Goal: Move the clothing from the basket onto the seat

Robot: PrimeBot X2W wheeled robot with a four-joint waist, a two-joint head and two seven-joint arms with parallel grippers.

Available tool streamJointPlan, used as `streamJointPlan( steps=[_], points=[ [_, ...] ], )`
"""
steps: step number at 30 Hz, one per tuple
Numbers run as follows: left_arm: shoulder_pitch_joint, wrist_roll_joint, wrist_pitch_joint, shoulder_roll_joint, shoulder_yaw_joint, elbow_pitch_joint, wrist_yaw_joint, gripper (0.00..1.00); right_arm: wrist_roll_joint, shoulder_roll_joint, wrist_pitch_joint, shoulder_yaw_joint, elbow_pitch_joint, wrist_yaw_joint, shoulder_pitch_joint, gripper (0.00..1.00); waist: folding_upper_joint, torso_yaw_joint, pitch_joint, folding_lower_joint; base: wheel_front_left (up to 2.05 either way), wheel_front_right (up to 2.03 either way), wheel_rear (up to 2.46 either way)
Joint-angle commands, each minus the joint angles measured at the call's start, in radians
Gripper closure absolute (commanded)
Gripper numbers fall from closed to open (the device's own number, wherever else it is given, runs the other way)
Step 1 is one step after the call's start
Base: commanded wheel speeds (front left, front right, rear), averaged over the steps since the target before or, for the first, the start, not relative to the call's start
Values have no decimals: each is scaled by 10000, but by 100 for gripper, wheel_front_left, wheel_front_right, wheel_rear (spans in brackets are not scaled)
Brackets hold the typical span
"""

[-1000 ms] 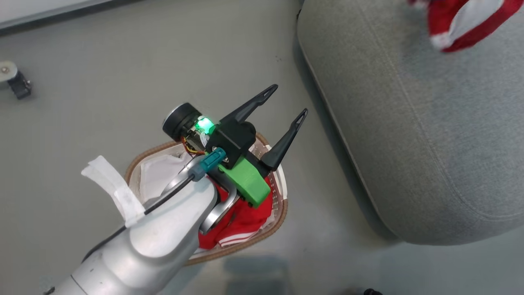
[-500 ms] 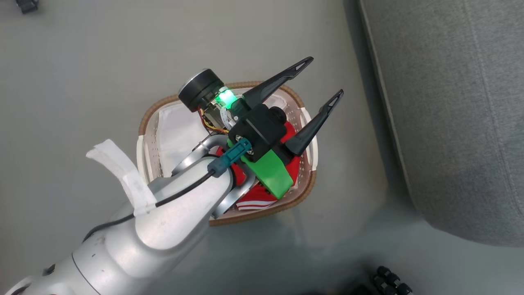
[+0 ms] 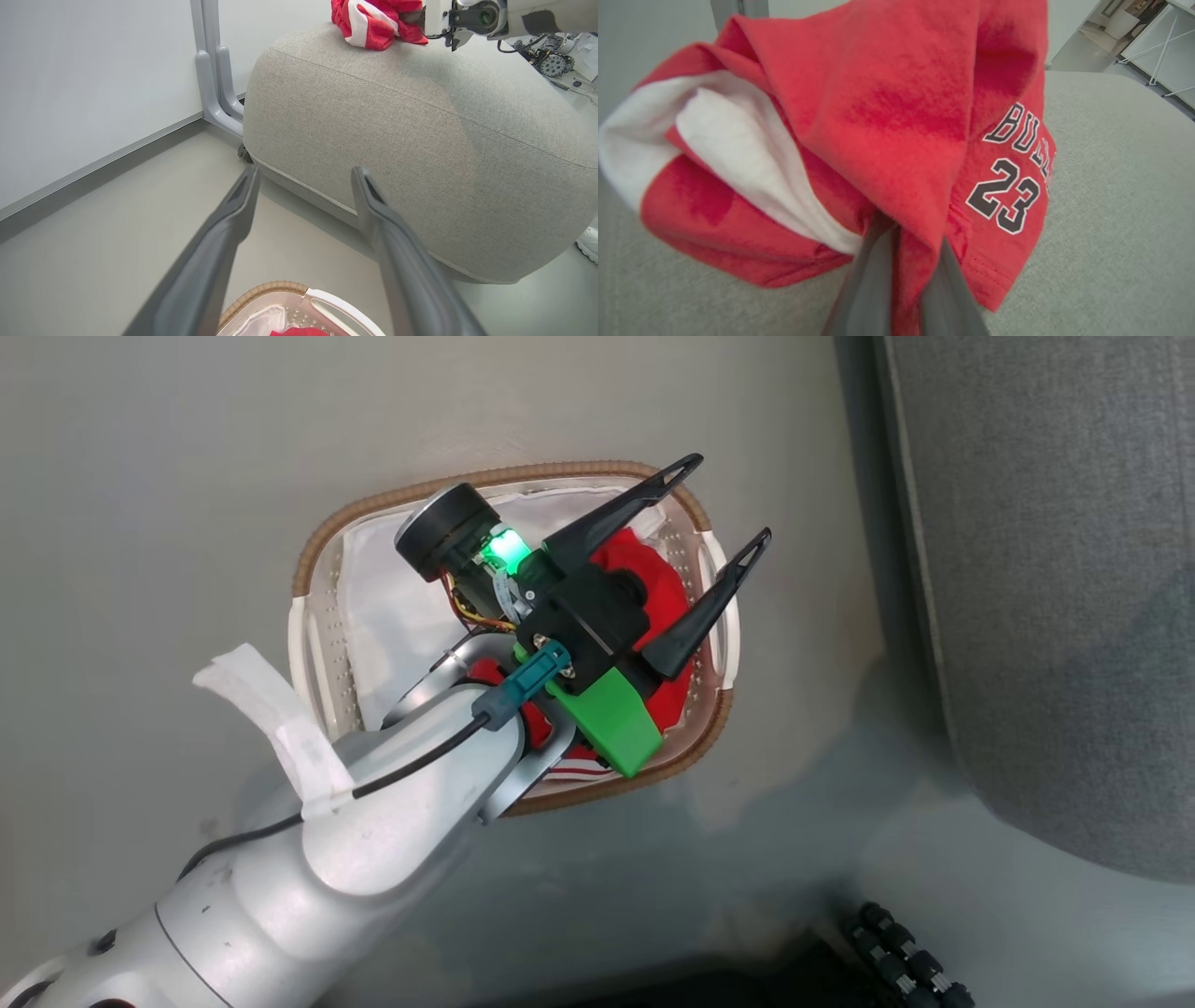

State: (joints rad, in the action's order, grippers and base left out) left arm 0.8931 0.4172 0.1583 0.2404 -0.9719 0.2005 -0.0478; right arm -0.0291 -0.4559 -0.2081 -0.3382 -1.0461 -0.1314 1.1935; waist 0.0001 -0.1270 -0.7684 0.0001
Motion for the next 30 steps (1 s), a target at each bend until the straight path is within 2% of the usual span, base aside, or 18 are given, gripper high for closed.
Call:
streamJointPlan(
  steps=[1, 6, 10, 14, 21, 30],
  points=[
    [82, 3, 6, 76, 4, 39, 45, 0, -125, 121, -120, 11, -130, 14, -170, 0, -1, -106, 97, -1, 0, 0, 0],
    [-7, 141, 142, 138, 100, 200, 109, 0, -302, 371, -462, 435, -148, 14, -540, 0, -1, -329, 469, -1, 0, 0, 0],
    [-250, 298, 306, 167, 176, 342, 172, 0, -656, 530, -563, 741, 269, 14, -998, 0, -1, -421, 945, -1, 0, 0, 0],
    [-459, 491, 501, 171, 296, 508, 256, 0, -860, 428, -572, 1085, 910, 14, -1487, 0, -1, -436, 1541, -1, 0, 0, 0],
    [-1006, 907, 876, 30, 619, 929, 375, 0, -748, 334, -580, 1760, 2089, 14, -2060, 0, -1, -144, 2824, -1, 0, 0, 0],
    [-1919, 1341, 1072, -81, 1333, 1449, 565, 0, -885, 1191, -575, 2731, 2920, 14, -2603, 0, -1, 482, 4255, -1, 0, 0, 0]
  ],
)
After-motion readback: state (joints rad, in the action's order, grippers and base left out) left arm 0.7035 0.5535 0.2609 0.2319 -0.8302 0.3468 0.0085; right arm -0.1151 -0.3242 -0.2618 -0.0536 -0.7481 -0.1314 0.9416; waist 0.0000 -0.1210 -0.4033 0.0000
